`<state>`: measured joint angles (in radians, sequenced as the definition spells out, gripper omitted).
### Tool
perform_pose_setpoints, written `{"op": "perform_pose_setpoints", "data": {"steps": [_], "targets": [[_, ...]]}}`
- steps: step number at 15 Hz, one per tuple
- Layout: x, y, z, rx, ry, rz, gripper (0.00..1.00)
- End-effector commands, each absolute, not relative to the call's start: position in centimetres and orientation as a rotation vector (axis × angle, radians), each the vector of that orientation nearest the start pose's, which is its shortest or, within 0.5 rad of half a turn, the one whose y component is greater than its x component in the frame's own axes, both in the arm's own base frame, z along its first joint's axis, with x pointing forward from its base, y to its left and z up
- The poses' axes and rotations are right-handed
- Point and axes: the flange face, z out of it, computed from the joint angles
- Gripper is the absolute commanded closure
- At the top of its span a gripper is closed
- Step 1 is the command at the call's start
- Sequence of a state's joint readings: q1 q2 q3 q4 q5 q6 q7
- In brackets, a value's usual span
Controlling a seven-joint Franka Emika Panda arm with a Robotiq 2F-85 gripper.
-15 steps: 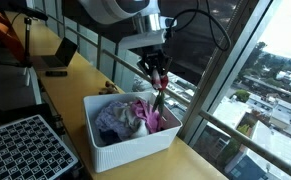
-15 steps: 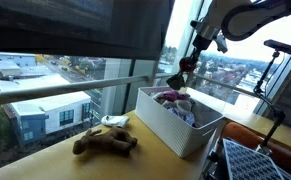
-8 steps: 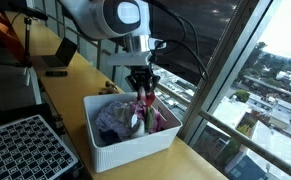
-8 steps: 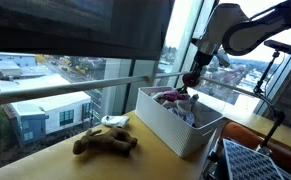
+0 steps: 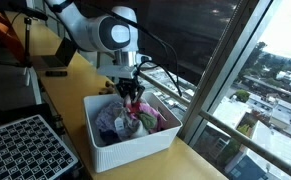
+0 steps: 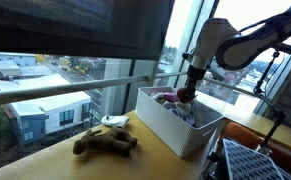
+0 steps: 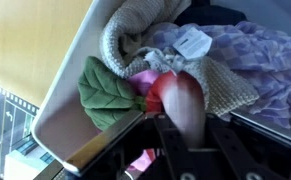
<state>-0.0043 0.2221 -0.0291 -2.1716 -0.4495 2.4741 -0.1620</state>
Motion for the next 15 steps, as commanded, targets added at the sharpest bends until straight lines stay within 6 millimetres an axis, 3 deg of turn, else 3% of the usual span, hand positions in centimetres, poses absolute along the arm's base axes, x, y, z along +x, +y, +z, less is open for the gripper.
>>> {"op": "perform_pose_setpoints", "data": {"steps": [1, 3, 8, 12, 15], "targets": [[57.2, -1.2, 28.3, -3.339, -0.815, -0.059, 0.53], [57.5, -0.7, 29.0, -3.328, -0.830, -0.053, 0.38], [59.5, 2.1, 36.1, -3.327, -0.904, -0.211, 0.02], [60.1, 5.4, 41.5, -3.315, -0.992, -0.336, 0.00], [60.2, 8.0, 43.2, -3.289, -1.042, -0.386, 0.00]]}}
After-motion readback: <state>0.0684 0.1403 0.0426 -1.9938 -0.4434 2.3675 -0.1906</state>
